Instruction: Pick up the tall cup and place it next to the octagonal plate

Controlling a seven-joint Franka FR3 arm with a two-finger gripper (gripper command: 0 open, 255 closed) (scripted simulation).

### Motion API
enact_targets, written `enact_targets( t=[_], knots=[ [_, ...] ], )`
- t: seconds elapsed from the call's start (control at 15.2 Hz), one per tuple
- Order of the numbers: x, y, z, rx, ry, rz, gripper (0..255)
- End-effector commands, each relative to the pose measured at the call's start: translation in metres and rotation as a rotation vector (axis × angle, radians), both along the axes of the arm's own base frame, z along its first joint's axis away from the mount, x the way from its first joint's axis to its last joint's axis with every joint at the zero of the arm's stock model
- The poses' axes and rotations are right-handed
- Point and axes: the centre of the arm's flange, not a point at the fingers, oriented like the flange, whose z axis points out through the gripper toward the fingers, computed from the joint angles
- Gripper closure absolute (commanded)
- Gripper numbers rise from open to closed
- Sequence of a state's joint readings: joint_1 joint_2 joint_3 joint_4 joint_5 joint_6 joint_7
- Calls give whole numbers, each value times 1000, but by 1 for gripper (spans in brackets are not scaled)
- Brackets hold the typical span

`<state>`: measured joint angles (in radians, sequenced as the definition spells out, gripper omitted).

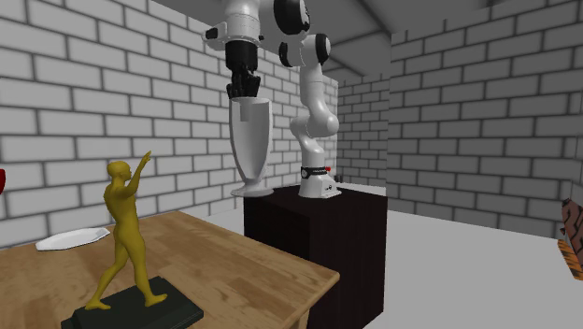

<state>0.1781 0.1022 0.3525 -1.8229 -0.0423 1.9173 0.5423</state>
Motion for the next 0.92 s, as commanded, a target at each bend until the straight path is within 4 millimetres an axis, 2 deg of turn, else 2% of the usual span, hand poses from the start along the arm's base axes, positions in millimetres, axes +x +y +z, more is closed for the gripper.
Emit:
enact_targets(
  t=[0.0, 0.33, 0.4, 0.86],
  knots=[
    [1, 0, 12, 0, -1, 0, 255],
    [1, 0, 38, 0, -1, 0, 255],
    [1, 0, 39, 0, -1, 0, 255],
    [24, -89, 39, 0, -1, 0, 255]
  ],
)
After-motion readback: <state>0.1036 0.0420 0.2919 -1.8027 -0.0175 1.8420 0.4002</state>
